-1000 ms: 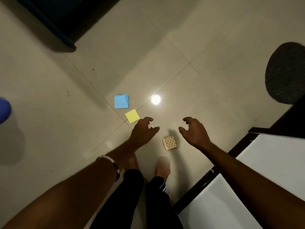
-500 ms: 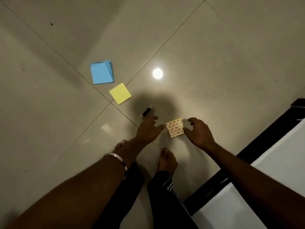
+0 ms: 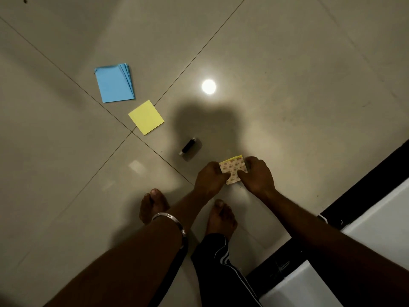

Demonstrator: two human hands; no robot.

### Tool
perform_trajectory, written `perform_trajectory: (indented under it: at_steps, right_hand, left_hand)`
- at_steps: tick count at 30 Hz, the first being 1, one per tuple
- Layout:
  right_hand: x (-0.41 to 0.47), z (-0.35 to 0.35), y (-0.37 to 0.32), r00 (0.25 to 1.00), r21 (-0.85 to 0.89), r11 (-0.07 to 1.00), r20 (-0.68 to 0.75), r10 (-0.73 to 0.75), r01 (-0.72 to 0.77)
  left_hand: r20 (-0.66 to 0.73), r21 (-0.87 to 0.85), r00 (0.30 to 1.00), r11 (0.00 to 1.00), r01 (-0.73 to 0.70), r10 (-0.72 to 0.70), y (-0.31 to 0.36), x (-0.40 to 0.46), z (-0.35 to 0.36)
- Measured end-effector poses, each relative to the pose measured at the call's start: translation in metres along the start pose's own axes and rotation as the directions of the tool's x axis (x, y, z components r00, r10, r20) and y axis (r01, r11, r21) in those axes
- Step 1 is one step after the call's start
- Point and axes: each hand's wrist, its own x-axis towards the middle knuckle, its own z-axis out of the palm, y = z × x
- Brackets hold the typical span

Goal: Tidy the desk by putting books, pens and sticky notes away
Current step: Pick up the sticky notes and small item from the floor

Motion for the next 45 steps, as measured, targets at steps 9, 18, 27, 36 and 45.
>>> perform_trajectory:
  at_steps: [9, 18, 27, 36, 45]
  right_hand:
    - [0.002, 0.007, -0.001, 0.989, 0.181, 0.973, -0.001, 0.146, -0.144]
    - [-0.014, 0.010, -0.038, 0.993, 0.288, 0.950, 0.042, 0.112, -0.120]
    - [-0.047, 0.015, -0.115, 0.995, 0.277, 0.960, 0.101, 0.013, -0.041]
    - [-0.060, 0.013, -0.187, 0.992, 0.212, 0.977, 0.122, -0.044, 0.017]
    - [-0.035, 0.018, -0.224, 0.978, 0.186, 0.978, 0.170, -0.125, 0.093]
  left_hand:
    - [-0.031, -0.302, 0.993, 0.948, 0.098, -0.112, -0.011, 0.005, 0.003]
    - [0.000, -0.430, 0.997, 0.900, 0.074, -0.082, -0.024, -0.014, -0.037]
    - [-0.034, -0.550, 0.996, 0.833, 0.049, -0.081, -0.029, -0.046, -0.112]
    - [-0.169, -0.521, 0.982, 0.853, -0.018, -0.082, -0.026, -0.068, -0.171]
    - [-0.232, -0.572, 0.961, 0.820, -0.008, -0.153, -0.023, -0.050, -0.203]
